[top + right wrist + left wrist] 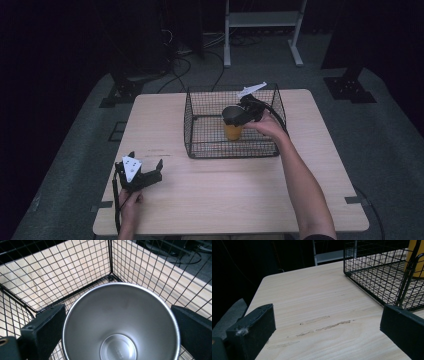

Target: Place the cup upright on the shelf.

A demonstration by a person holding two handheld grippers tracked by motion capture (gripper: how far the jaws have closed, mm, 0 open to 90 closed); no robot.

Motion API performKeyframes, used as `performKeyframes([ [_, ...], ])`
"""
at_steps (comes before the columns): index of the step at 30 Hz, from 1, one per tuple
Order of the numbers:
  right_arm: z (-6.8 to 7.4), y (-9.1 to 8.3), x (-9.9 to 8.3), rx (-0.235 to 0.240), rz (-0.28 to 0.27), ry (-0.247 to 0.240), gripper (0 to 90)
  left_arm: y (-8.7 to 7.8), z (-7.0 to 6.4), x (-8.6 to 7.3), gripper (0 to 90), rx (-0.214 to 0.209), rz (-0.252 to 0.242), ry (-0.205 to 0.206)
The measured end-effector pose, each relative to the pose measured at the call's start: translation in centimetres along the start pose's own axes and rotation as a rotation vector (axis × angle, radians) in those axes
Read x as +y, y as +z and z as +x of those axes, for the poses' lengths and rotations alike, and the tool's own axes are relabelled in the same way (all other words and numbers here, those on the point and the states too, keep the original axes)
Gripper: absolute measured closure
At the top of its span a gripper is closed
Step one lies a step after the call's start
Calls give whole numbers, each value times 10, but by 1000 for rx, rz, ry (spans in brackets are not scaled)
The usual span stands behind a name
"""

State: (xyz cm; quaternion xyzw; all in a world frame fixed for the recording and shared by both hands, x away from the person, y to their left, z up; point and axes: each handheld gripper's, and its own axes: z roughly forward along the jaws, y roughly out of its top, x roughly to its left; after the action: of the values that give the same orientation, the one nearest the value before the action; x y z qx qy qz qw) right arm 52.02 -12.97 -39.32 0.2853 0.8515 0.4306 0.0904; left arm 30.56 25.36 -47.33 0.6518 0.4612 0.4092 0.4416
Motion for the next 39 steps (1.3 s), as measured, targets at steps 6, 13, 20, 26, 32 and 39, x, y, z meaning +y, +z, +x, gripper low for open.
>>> performKeyframes([
  [6, 0, -6, 3, 5, -28, 4, 22, 0, 0, 0, 0, 1, 0, -1],
  [13, 0, -20, 8, 15, -90, 23, 22, 0, 0, 0, 0, 3, 0, -3],
  [20, 2, -38, 14, 18, -146, 25, 22, 1, 0, 0, 0, 5, 1, 1],
  [26, 4, -52, 16, 44, -188, 39, 22, 1, 0, 0, 0, 6, 1, 3],
  [32, 12, -60, 15, 56, -205, 40, 23, 0, -1, 0, 0, 0, 1, 8],
  [39, 18, -69, 11, 71, -206, 42, 23, 0, -1, 0, 0, 1, 1, 9],
])
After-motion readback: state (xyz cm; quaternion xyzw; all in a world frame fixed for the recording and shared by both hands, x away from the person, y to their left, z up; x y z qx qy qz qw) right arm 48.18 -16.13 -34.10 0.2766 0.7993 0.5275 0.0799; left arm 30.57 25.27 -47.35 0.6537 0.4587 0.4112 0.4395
